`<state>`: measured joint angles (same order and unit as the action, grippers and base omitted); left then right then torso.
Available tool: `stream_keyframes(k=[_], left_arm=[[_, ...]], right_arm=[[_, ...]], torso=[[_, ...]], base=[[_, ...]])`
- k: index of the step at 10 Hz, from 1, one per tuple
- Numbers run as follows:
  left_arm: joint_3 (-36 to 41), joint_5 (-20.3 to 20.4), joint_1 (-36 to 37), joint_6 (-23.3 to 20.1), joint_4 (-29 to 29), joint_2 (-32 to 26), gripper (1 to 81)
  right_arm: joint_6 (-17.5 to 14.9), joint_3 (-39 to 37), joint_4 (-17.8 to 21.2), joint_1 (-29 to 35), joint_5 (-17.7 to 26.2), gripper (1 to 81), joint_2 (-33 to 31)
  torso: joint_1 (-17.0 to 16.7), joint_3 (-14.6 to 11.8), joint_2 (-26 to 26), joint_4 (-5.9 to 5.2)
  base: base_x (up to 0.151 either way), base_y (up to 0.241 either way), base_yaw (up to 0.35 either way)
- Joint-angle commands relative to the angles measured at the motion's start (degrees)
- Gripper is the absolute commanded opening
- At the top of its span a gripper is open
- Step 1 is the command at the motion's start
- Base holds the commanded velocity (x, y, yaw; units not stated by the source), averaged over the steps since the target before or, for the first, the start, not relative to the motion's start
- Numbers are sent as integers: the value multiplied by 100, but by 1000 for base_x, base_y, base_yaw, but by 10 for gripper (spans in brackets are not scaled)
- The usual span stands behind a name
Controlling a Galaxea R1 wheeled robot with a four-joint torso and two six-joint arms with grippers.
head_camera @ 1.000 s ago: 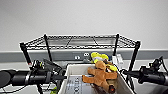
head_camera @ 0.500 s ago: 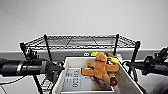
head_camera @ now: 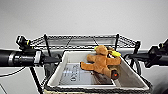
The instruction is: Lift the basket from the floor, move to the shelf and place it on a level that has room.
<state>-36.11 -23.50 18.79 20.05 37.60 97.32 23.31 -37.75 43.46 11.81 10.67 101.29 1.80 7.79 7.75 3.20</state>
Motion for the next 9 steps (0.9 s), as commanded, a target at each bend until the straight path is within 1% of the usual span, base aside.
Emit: stream_keyframes(k=[1,2,4,5,6,9], left_arm=[[-458,118,1069,-28,511,184,10],[-580,92,1201,-28,598,218,10],[-783,-111,1543,-28,845,297,10],[-880,-136,1711,-28,968,333,10],[-1011,-277,1816,-28,1047,394,10],[-1319,-330,2028,-28,1215,692,10]], right_arm=[[375,-345,75,1212,-74,10,210],[464,-424,75,1335,-4,10,280],[604,-573,75,1545,31,10,482],[700,-661,75,1722,145,10,544],[815,-758,75,1941,233,10,570],[1052,-1065,66,2381,480,10,605]], torso=[[0,0,0,0],[0,0,0,0],[0,0,0,0],[0,0,0,0],[0,0,0,0],[0,0,0,0]], base=[[0,0,0],[0,0,0],[0,0,0],[0,0,0],[0,0,0],[0,0,0]])
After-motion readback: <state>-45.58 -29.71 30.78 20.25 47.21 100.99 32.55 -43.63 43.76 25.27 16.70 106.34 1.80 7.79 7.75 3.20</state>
